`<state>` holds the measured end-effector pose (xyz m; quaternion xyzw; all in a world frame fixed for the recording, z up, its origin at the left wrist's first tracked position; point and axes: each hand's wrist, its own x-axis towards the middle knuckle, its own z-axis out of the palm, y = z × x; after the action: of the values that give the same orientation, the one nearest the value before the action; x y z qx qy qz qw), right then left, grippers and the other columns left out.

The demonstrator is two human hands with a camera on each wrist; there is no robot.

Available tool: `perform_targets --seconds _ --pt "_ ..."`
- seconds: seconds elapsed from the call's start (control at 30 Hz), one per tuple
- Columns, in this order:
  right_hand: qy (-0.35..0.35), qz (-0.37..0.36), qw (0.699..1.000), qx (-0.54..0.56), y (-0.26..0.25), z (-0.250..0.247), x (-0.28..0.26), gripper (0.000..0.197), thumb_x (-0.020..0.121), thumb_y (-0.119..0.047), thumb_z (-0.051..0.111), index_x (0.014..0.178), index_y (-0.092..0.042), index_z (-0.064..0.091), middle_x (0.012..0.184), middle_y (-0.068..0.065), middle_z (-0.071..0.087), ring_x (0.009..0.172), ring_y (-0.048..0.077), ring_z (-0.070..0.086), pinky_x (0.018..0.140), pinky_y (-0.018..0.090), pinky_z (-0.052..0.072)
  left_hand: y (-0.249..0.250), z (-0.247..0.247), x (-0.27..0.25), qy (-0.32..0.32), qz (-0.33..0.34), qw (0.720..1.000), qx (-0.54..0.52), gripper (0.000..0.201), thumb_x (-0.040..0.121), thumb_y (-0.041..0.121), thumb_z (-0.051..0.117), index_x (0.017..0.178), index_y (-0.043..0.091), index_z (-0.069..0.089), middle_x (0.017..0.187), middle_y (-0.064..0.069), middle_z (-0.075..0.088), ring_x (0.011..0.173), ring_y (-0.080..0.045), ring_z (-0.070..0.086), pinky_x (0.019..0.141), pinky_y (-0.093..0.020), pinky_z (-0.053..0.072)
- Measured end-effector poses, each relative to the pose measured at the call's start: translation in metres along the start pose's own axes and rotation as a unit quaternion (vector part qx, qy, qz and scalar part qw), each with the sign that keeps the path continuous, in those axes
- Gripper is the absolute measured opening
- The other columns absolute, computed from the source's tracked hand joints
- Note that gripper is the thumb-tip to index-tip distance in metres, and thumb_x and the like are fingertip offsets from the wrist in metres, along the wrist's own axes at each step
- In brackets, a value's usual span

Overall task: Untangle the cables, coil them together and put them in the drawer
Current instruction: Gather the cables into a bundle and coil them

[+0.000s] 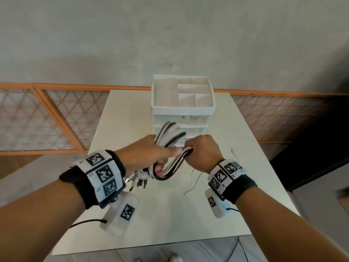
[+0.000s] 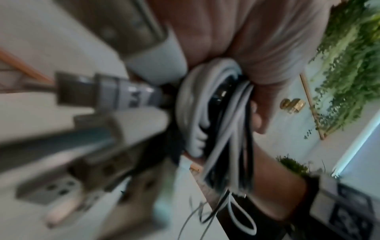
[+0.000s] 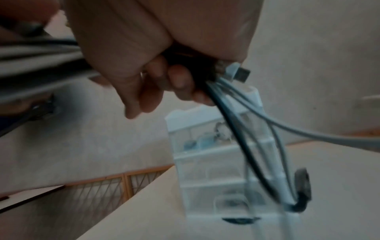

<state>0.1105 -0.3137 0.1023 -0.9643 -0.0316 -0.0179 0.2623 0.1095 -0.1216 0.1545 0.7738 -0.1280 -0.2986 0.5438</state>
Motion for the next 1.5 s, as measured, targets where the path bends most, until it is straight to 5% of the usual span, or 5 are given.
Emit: perform_targets --seconds 0.43,0.7,1.0,1.3,1.5 --pt "0.0 0.012 1.0 -0.026 -0.036 -0.035 -0.003 0.043 0.075 -0.016 0.064 0.043 -0.023 0.037 0.046 -0.003 0.041 0.049 0.015 0.035 0.054 0.028 0.032 -0.004 0.026 0.013 0.163 0.029 0.982 0.088 0.011 0.075 0.02 0.071 0.067 0.019 0.064 0.056 0.006 0.061 0.058 -0.019 0.057 0.062 -0.031 0.046" --pt "0.042 -0.017 0.995 0.093 -0.034 -0.052 -0.006 0.01 0.071 -0.007 0.069 0.064 -0.001 0.07 0.054 0.015 0.062 0.049 0.014 0.042 0.045 0.018 0.035 0.012 0.02 0.005 0.072 0.07 0.995 0.026 0.015 0.084 0.0 0.06 0.085 0.012 0.07 0.08 -0.008 0.076 0.084 -0.02 0.071 0.084 -0.032 0.052" --pt "-0.04 -0.006 0.95 0.308 -0.015 -0.072 -0.01 0.018 0.097 -0.019 0.065 0.095 -0.004 0.074 0.071 -0.005 0.073 0.065 0.012 0.068 0.064 0.021 0.052 0.005 0.011 0.012 0.211 0.08 0.974 -0.009 0.03 0.085 0.049 0.069 0.098 0.022 0.064 0.057 -0.005 0.065 0.054 -0.019 0.062 0.057 -0.033 0.049" --pt "0.196 -0.042 0.928 0.313 -0.051 -0.007 -0.024 0.023 0.099 -0.016 0.059 0.086 -0.008 0.076 0.06 0.002 0.065 0.054 0.011 0.059 0.053 0.028 0.048 0.014 0.025 0.018 0.219 0.05 0.961 -0.161 0.084 0.055 0.082 0.068 0.096 0.009 0.065 0.076 -0.013 0.07 0.069 -0.03 0.069 0.072 -0.049 0.059" --pt "0.146 -0.113 0.933 0.308 -0.059 0.009 -0.034 0.015 0.094 -0.011 0.062 0.098 -0.008 0.076 0.103 0.004 0.065 0.09 0.009 0.063 0.073 0.013 0.048 0.011 0.019 0.022 0.226 0.025 0.931 -0.285 0.029 0.081 0.024 0.079 0.092 -0.001 0.069 0.077 -0.017 0.07 0.069 -0.025 0.069 0.059 -0.03 0.056"
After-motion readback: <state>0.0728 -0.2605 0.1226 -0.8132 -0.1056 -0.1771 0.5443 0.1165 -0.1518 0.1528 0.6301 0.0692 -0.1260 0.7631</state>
